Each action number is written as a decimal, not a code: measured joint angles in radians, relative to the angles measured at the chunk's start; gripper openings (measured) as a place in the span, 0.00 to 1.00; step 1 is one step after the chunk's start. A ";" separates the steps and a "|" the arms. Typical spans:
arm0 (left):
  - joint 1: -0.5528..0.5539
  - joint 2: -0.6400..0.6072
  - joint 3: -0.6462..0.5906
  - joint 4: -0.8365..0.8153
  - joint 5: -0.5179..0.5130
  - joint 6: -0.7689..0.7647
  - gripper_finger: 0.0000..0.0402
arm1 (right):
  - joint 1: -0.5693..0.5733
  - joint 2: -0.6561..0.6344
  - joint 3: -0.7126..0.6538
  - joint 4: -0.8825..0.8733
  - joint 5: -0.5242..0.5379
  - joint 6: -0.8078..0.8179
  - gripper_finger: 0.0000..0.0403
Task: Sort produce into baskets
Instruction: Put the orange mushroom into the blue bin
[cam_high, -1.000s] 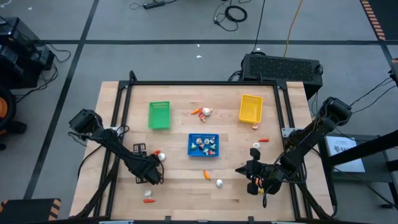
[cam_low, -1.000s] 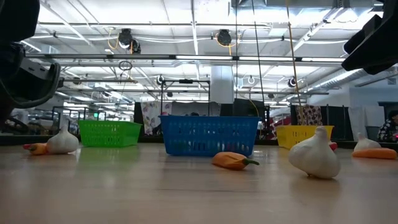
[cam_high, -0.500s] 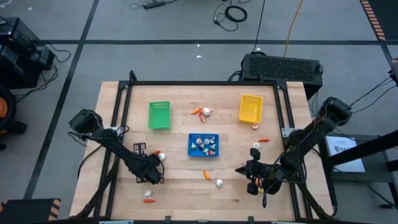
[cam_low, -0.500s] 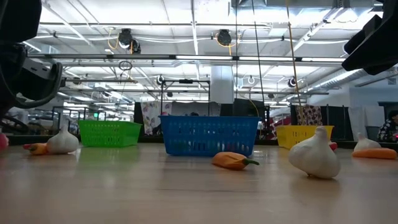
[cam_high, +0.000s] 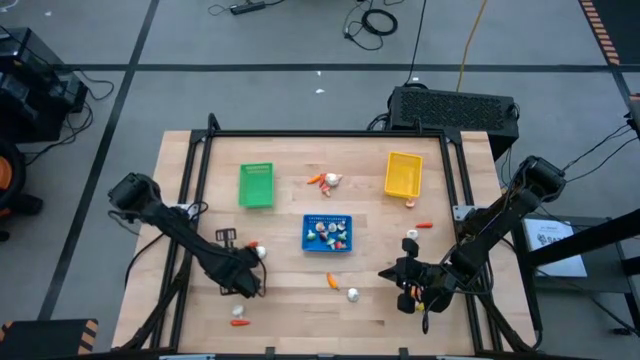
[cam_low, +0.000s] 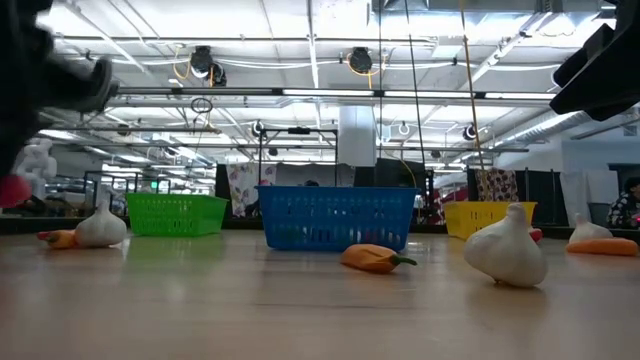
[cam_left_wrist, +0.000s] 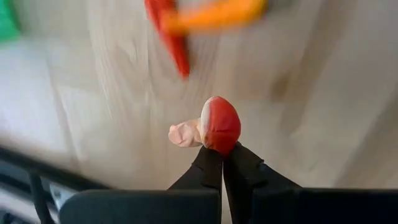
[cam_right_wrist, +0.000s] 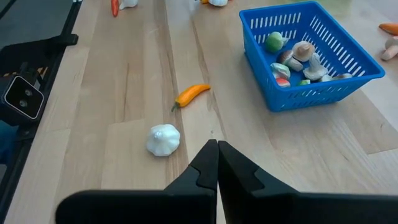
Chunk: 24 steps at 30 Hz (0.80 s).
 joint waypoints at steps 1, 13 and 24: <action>0.000 -0.008 0.014 0.011 -0.026 0.000 0.01 | 0.000 0.000 0.000 0.000 0.000 -0.001 0.00; 0.156 -0.018 0.081 0.840 -0.330 0.284 0.01 | -0.019 0.000 0.000 0.007 -0.003 0.007 0.00; 0.311 0.005 0.080 1.071 -0.278 0.366 0.01 | -0.018 0.000 -0.001 0.001 -0.076 0.002 0.00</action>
